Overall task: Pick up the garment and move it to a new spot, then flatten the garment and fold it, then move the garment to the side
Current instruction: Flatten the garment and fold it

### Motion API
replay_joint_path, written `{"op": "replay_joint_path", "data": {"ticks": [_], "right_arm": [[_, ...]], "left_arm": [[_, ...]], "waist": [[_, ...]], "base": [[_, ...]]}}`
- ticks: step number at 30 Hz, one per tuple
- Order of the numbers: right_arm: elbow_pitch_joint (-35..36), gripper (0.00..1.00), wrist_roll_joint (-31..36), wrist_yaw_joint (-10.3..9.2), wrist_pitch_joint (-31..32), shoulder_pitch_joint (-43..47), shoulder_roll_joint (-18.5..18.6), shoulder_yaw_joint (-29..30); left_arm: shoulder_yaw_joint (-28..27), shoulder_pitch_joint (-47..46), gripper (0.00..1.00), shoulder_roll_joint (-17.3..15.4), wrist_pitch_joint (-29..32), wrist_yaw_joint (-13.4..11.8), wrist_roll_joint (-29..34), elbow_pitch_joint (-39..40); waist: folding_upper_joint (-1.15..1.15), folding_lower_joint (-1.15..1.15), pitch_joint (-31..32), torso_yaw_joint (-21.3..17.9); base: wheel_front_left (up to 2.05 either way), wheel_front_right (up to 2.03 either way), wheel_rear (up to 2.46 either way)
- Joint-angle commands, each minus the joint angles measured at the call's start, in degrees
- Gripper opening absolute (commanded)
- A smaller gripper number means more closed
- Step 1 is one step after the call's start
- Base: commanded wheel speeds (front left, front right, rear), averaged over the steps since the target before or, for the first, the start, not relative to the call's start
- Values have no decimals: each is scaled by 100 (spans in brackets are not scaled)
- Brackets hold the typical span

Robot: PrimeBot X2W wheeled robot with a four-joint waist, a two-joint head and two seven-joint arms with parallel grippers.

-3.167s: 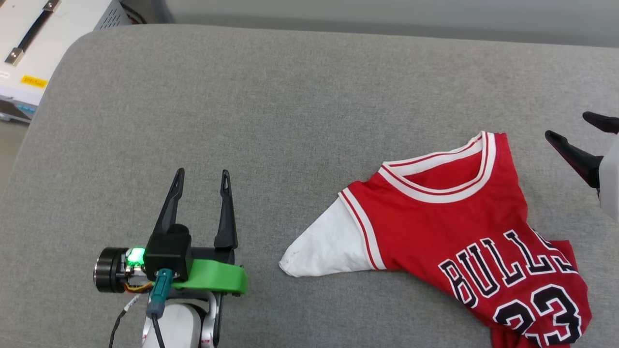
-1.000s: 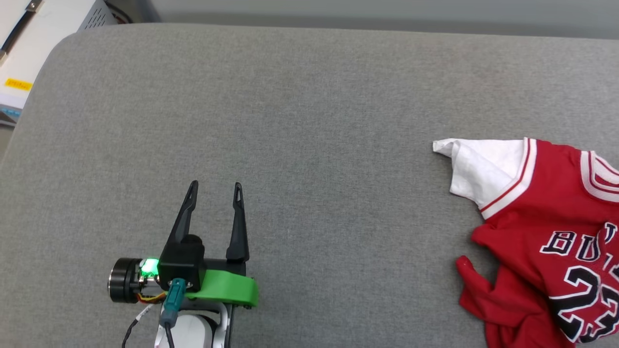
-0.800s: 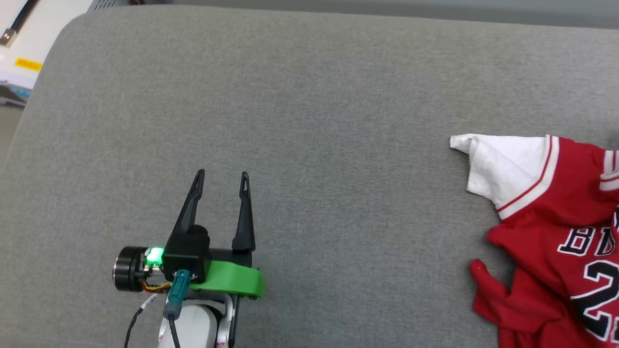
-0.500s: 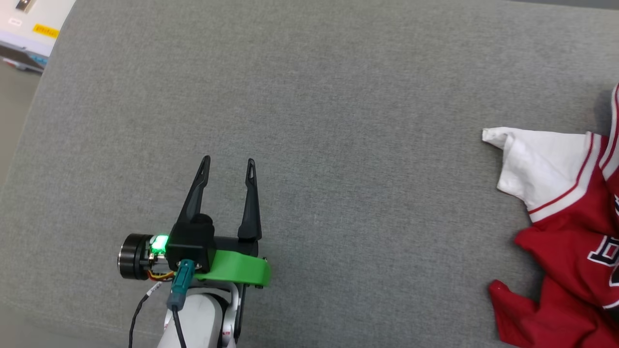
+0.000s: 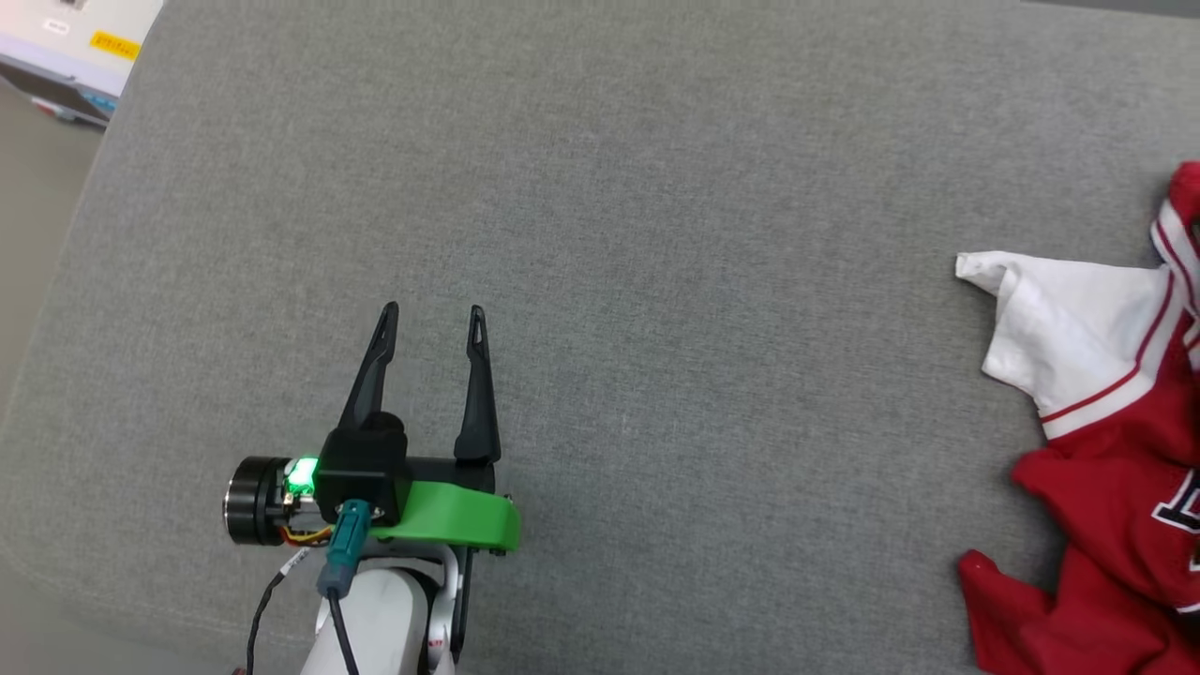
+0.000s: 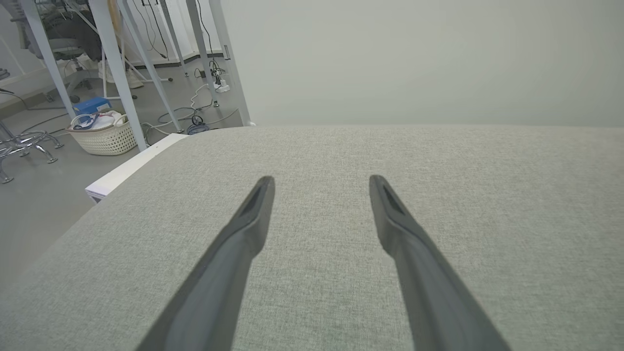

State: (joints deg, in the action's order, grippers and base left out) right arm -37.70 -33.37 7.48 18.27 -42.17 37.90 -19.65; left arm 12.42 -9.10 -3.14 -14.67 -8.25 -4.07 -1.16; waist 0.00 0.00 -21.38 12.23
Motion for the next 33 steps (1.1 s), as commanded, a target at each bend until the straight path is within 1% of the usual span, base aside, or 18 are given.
{"op": "replay_joint_path", "data": {"ticks": [1, 4, 8, 11, 14, 17, 19, 21, 24, 29, 33], "right_arm": [[51, 100, 51, 1, -322, 87, 76, -11], [253, 100, 139, 1, -1020, 212, 137, 61], [661, 100, 188, 1, -1627, 399, 126, 236], [1091, 100, 162, 1, -1784, 498, 116, 387], [1682, 100, 177, 1, -1697, 585, 155, 426], [2300, 100, 73, 1, -1392, 599, 184, 338], [2697, 100, -19, 1, -1074, 577, 239, 187], [3034, 100, -129, 1, -661, 521, 316, -41], [3434, 100, -377, 1, 294, 422, 571, -647], [3644, 100, -967, 1, 1716, 156, 893, -1302], [3514, 100, -1270, 1, 2532, -38, 987, -1709]], "left_arm": [[-41, 17, 100, 25, -33, 20, 62, 1], [-115, 106, 100, 25, -33, 42, 106, 3], [-187, 223, 100, 25, -33, 87, 158, 9], [-215, 286, 100, 26, -33, 120, 185, 31], [-234, 342, 100, 26, -33, 151, 208, 44], [-241, 387, 100, 26, -33, 178, 227, 52], [-238, 413, 100, 26, -33, 189, 236, 61], [-227, 428, 100, 26, -33, 195, 239, 68], [-197, 414, 100, 26, -33, 204, 227, 65], [-132, 331, 100, 26, -33, 179, 177, 75], [-59, 260, 100, 26, -33, 150, 126, 83]], "waist": [[0, 0, 203, -161], [0, 0, 381, -306], [0, 0, 590, -453], [0, 0, 678, -504], [0, 0, 735, -520], [0, 0, 765, -498], [0, 0, 768, -468], [0, 0, 760, -430], [0, 0, 716, -354], [0, 0, 576, -236], [0, 0, 417, -147]], "base": [[0, 0, 0], [0, 0, 0], [0, 0, 0], [0, 0, 0], [0, 0, 0], [0, 0, 0], [0, 0, 0], [0, 0, 0], [0, 0, 0], [0, 0, 0], [0, 0, 0]]}}
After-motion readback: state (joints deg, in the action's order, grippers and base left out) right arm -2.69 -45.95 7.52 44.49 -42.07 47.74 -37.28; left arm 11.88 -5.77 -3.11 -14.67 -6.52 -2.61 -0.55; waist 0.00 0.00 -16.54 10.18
